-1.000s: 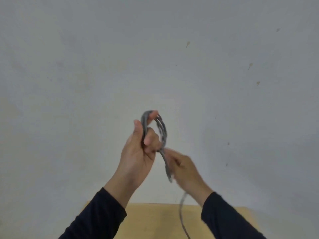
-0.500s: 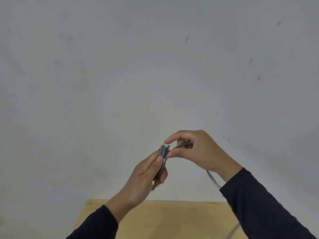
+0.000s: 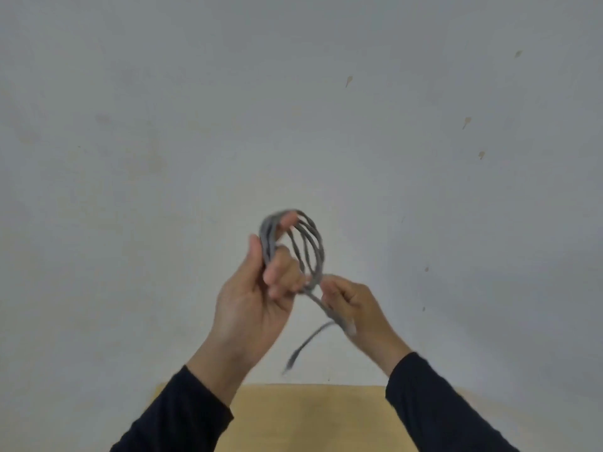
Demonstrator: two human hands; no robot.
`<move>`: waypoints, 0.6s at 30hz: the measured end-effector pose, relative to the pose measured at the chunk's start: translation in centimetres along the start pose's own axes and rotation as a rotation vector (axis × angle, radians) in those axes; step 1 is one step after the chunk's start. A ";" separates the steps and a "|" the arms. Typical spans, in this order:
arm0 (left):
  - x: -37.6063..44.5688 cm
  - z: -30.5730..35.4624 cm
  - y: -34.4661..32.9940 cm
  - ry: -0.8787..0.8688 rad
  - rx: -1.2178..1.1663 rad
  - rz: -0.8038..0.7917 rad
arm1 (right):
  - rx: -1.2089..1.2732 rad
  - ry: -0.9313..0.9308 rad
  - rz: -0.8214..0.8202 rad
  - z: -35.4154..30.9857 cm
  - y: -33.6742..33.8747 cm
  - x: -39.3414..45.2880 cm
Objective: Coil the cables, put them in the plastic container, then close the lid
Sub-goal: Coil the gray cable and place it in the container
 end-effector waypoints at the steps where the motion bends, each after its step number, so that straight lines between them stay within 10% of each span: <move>1: 0.8 1.4 0.2 -0.071 0.047 0.031 | -0.042 -0.010 -0.035 0.3 -1.1 -0.7; 9: 0.8 3.5 5.5 -0.184 1.034 0.266 | -0.499 0.325 -0.207 -5.4 -5.4 -4.5; 18: -2.4 -3.3 4.8 0.193 0.833 -0.038 | -0.216 0.248 -0.078 -5.8 2.3 -0.6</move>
Point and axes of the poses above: each hand's wrist, its own x-axis towards the middle knuckle, its own y-axis out of the back of the hand, z = x × y, the point moved 9 cm from there along x, towards the middle knuckle, and after that the axes turned 10 degrees about -x, right-handed, at the moved point
